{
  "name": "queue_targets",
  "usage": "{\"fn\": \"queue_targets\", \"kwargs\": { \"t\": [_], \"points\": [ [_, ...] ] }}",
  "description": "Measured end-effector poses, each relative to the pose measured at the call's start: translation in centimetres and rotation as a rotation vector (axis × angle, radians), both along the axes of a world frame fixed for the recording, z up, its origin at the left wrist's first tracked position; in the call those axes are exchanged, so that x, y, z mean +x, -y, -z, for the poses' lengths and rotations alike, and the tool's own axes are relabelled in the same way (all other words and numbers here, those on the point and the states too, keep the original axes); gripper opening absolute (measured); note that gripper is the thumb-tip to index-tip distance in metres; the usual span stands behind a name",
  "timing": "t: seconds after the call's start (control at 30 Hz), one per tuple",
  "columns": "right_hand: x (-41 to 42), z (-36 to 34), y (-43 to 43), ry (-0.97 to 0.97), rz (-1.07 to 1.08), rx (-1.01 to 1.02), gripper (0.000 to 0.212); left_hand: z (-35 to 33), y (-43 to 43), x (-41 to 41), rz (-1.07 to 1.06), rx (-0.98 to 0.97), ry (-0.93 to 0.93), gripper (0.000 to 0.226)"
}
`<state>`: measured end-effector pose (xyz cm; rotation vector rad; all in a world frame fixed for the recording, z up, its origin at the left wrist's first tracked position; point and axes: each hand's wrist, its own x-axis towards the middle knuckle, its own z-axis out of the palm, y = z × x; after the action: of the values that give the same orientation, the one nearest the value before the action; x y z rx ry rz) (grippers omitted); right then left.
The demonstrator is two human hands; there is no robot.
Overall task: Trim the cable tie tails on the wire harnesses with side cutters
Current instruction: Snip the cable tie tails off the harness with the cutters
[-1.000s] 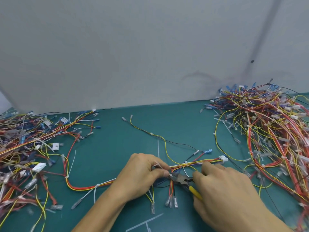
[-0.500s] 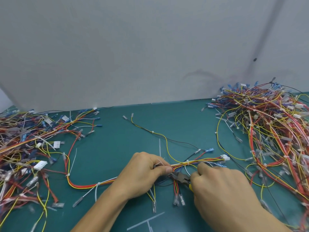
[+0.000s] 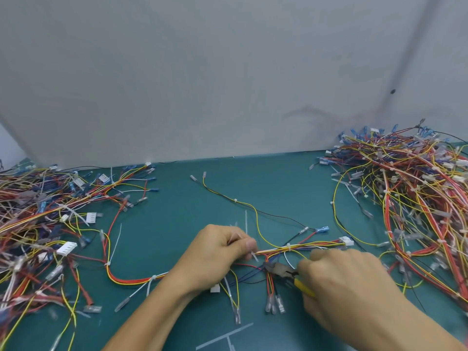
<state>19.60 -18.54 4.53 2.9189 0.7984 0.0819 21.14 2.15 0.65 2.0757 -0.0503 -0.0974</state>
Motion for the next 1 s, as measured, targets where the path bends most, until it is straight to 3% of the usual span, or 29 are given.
{"fn": "queue_targets", "kwargs": {
  "t": [0.1,0.17,0.23,0.43,0.53,0.73,0.83,1.0],
  "points": [
    [1.3,0.2,0.7,0.051,-0.064,0.043,0.017,-0.3,-0.4,0.3,-0.188,-0.443,-0.093,0.037],
    [2.5,0.0,1.2,0.051,-0.105,0.023,0.024,-0.3,-0.6,0.7,-0.294,-0.647,-0.105,0.035],
    [3.5,-0.4,1.2,0.029,-0.132,0.033,0.032,-0.1,-0.6,0.8,-0.345,-0.716,-0.114,0.028],
    [6.7,-0.7,0.7,-0.153,-0.122,0.101,0.041,0.5,-0.7,1.1,-0.354,-0.667,-0.091,0.019],
    [7.3,-0.3,0.4,-0.197,-0.113,0.128,0.038,0.6,-0.7,1.1,-0.306,-0.606,-0.047,0.027],
    [7.9,0.1,0.8,-0.117,-0.102,0.112,0.044,1.4,-0.3,1.4,-0.248,-0.182,0.101,0.012],
    [7.9,0.1,0.7,-0.111,-0.123,0.115,0.044,1.5,-0.2,1.5,-0.228,-0.143,0.078,0.002],
    [7.9,0.0,0.6,-0.128,-0.143,0.091,0.046,1.5,-0.1,1.5,-0.220,-0.135,0.098,0.010]
  ]
}}
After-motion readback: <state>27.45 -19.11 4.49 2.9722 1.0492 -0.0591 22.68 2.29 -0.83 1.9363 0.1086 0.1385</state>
